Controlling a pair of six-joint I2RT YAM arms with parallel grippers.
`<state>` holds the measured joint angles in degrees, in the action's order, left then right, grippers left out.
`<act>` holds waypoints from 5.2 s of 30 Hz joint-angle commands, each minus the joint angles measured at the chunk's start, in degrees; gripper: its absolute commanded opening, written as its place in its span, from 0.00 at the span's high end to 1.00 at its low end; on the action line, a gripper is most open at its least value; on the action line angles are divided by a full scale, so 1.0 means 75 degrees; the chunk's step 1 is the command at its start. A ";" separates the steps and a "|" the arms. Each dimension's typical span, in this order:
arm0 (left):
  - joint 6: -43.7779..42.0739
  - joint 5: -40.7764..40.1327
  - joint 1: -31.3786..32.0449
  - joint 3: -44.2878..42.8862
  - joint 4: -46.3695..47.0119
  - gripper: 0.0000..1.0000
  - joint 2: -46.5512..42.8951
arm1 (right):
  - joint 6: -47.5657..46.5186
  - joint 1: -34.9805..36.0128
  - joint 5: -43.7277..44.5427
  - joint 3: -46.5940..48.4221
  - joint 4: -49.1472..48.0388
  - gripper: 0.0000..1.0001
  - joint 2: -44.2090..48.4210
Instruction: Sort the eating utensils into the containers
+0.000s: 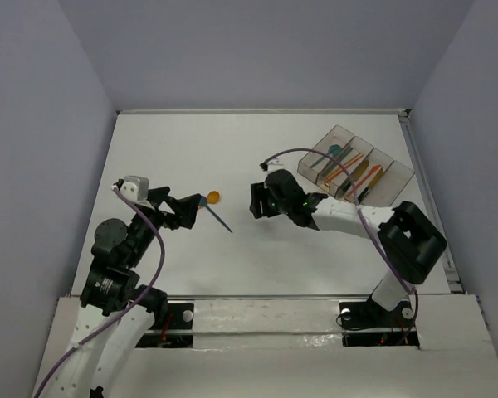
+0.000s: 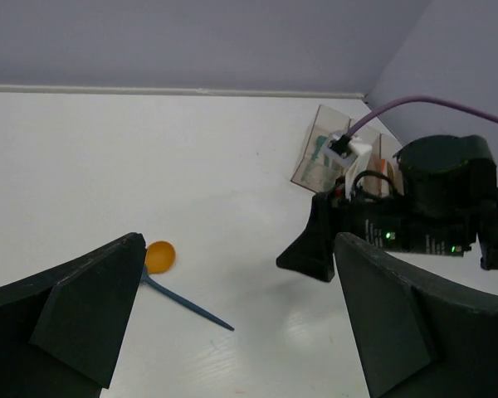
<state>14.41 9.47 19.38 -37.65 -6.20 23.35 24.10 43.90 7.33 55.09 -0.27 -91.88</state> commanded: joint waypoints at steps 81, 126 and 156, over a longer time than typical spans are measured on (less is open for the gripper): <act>-0.0082 -0.0173 0.1026 -0.0359 0.0053 0.01 -0.1028 | 0.0068 -0.6381 0.3138 -0.1228 0.0705 1.00 0.2759; -0.0012 -0.0830 0.0698 -0.0371 0.0064 0.01 -0.0524 | 0.0935 0.2162 0.1437 0.3809 0.0294 0.22 -0.3440; 0.0000 -0.0724 0.0698 -0.0359 0.0100 0.01 -0.0501 | 0.0455 0.2233 0.2467 0.8684 0.2953 0.33 -0.7588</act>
<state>14.44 3.84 25.02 -38.41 -7.75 19.03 29.15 60.20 23.44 117.16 12.51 -143.00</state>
